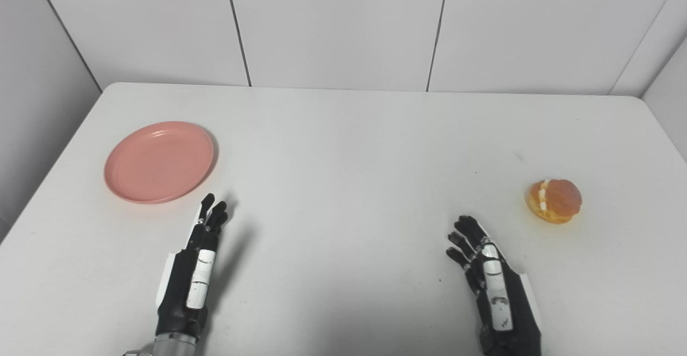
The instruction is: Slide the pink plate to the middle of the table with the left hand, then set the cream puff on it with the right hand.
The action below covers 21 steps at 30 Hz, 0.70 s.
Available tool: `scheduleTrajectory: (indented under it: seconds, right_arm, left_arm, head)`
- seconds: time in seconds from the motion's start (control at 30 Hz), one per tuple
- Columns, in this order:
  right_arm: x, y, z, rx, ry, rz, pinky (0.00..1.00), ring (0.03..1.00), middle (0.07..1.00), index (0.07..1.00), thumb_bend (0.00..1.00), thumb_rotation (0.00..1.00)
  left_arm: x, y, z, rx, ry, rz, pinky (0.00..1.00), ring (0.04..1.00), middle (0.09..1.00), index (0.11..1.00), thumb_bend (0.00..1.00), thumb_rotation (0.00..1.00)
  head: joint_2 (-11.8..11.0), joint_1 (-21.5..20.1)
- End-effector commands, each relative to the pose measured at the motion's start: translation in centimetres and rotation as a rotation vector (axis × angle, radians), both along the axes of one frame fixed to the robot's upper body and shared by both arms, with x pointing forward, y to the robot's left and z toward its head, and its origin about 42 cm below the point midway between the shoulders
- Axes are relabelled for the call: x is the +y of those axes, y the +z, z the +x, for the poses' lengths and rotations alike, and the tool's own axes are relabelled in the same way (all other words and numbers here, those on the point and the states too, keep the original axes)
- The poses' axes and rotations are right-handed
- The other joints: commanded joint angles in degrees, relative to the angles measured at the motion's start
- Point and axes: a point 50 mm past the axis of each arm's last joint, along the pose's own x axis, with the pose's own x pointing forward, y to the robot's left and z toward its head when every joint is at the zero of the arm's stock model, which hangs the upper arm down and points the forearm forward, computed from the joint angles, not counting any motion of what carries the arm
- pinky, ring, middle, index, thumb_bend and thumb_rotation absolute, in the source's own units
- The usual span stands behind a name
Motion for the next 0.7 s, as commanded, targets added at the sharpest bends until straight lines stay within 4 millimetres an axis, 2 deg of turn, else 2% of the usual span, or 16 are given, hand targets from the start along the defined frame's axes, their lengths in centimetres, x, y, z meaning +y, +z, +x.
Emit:
scheduleTrajectory:
  seconds: [0.0, 0.3, 0.37, 0.43, 0.57, 0.67]
  right_arm:
    - [-1.2, -1.6, -1.1, 0.061, -0.017, -0.017, 0.87, 0.876, 0.896, 0.864, 0.69, 0.94]
    - [-1.8, -3.1, -0.7, 0.064, -0.007, -0.003, 0.90, 0.897, 0.915, 0.887, 0.67, 0.97]
    - [-1.9, -3.5, -0.6, 0.064, -0.007, -0.003, 0.91, 0.900, 0.918, 0.889, 0.67, 0.97]
    - [-2.0, -3.9, -0.4, 0.064, -0.009, -0.001, 0.92, 0.902, 0.918, 0.891, 0.67, 0.97]
    - [-2.1, -4.4, -0.3, 0.072, -0.013, 0.002, 0.90, 0.900, 0.917, 0.891, 0.67, 0.97]
    - [-2.1, -4.7, -0.2, 0.078, -0.014, 0.005, 0.90, 0.901, 0.919, 0.887, 0.66, 0.97]
  left_arm:
    - [-1.0, -1.9, -1.7, 0.090, -0.062, 0.021, 0.99, 0.944, 0.950, 0.964, 0.71, 0.98]
    - [-2.2, -2.8, -1.7, 0.102, -0.061, 0.031, 0.94, 0.928, 0.939, 0.956, 0.70, 1.00]
    - [-2.4, -3.2, -1.7, 0.109, -0.061, 0.028, 0.94, 0.928, 0.940, 0.956, 0.70, 1.00]
    - [-2.7, -3.4, -1.7, 0.116, -0.062, 0.018, 0.94, 0.930, 0.946, 0.954, 0.69, 1.00]
    - [-3.0, -3.8, -1.5, 0.122, -0.063, 0.013, 0.93, 0.928, 0.946, 0.949, 0.69, 0.99]
    - [-3.1, -4.1, -1.4, 0.121, -0.065, 0.012, 0.91, 0.916, 0.939, 0.939, 0.68, 0.97]
  head:
    - [-1.1, 0.8]
    - [-5.0, 2.9]
    - [-7.4, 4.0]
    - [-8.4, 4.5]
    - [-10.4, 5.5]
    - [-11.0, 5.9]
